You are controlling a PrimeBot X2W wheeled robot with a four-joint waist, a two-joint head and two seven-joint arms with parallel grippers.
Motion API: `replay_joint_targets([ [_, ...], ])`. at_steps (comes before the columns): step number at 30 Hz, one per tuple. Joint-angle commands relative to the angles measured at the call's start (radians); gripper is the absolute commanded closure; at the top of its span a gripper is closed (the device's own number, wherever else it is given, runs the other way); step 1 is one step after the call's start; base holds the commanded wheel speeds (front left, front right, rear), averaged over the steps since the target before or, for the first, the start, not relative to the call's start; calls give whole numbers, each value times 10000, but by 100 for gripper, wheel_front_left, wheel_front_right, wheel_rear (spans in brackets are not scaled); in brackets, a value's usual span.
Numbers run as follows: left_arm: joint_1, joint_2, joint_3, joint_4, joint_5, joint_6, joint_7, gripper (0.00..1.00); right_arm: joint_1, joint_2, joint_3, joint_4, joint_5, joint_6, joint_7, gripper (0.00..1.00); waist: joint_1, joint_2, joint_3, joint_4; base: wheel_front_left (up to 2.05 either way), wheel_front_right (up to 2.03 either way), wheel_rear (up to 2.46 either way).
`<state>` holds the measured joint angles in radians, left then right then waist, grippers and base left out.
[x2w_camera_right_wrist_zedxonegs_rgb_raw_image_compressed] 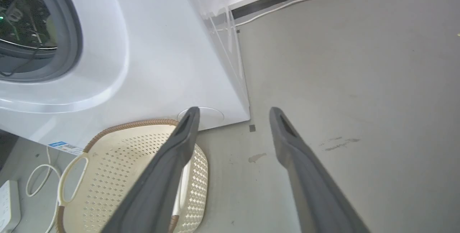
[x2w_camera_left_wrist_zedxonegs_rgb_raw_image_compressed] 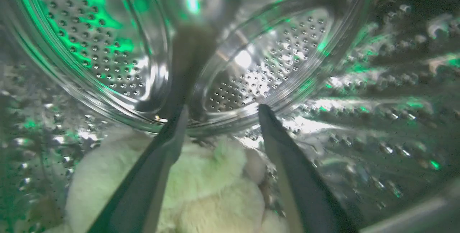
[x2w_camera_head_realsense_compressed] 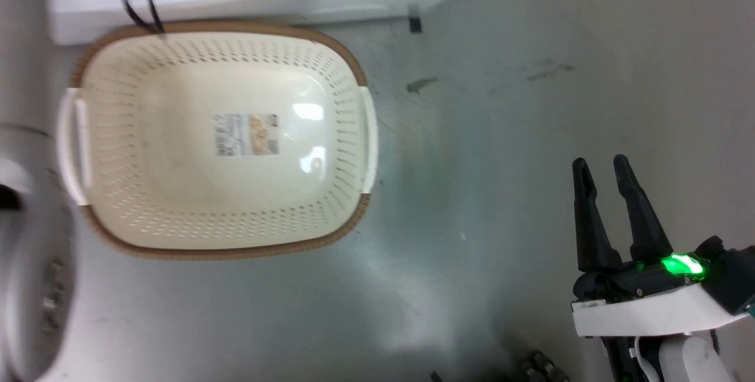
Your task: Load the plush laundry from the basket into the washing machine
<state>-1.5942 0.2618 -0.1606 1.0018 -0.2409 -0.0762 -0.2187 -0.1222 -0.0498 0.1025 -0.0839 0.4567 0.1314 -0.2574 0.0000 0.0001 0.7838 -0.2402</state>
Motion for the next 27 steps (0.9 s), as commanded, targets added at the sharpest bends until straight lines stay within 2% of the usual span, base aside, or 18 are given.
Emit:
replay_joint_targets([
  [1, 209, -72, -34, 35, -53, -58, -85, 0, -143, -4, -36, 46, -66, -7, -44, 0, 0, -1, -345, 327, 0, 0, 0],
  [8, 1546, -681, -95, -53, -354, -220, -379, 0, -266, -4, -253, 316, -459, -7, -44, 0, 0, -1, -1322, 1074, 0, 0, 0],
  [14, 2863, -975, -88, -447, -503, -267, -424, 0, -113, -4, -375, 638, -692, -7, -44, 0, 0, -1, -2310, 1551, 0, 0, 0],
  [23, 5311, -1431, 85, -1530, -658, -171, -429, 0, 292, -4, -419, 1190, -913, -7, -44, 0, 0, -1, -4050, 1999, 0, 0, 0],
  [24, 6193, -1548, 97, -1937, -637, -134, -429, 0, 445, -4, -389, 1361, -1032, -7, -44, 0, 0, -1, -4647, 2065, 0, 0, 0],
  [27, 7078, -1576, 183, -2333, -633, -114, -429, 0, 647, -4, -376, 1520, -1140, -7, -44, 0, 0, -1, -5233, 2094, 0, 0, 0],
])
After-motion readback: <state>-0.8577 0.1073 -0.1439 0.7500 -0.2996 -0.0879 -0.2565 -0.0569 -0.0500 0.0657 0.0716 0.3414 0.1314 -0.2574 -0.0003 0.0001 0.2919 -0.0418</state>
